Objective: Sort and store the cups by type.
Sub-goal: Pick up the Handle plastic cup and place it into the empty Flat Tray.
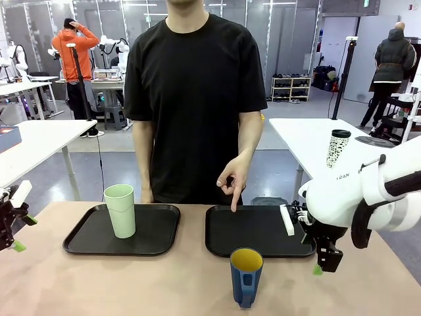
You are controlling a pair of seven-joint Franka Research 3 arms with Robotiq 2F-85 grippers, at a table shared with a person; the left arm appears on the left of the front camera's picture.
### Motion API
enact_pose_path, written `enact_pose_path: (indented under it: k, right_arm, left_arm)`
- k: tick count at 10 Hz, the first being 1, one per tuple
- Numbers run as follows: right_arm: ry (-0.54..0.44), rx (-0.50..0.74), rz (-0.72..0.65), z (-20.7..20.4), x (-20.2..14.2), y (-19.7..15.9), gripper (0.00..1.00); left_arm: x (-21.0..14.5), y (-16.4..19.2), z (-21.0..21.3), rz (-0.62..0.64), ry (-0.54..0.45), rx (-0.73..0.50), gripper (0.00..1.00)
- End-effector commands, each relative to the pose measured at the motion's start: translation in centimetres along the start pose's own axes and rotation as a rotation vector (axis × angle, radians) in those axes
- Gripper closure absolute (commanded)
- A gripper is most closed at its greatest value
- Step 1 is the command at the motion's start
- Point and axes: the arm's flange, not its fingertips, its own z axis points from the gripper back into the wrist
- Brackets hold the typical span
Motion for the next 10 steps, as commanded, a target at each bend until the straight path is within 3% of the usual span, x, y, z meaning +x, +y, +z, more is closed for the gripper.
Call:
enact_pose_path:
  k: [1,4,6,10]
  right_arm:
    - [-0.153,0.037,0.109,-0.8,-1.3,1.4,0.0]
    - [-0.342,0.038,0.135,-1.9,-2.2,1.1,0.0]
    - [-0.542,0.056,0.166,-2.6,-2.9,0.4,0.0]
    - [-0.801,0.022,0.097,-4.3,-4.5,-0.9,0.0]
  left_arm:
    - [-0.1,-0.1,0.0,-0.017,-0.007,0.013,0.0]
    - [-0.1,-0.1,0.0,-0.017,-0.007,0.013,0.0]
    - [-0.1,-0.1,0.0,-0.017,-0.007,0.013,0.0]
    - [-0.1,-0.1,0.0,-0.017,-0.007,0.013,0.0]
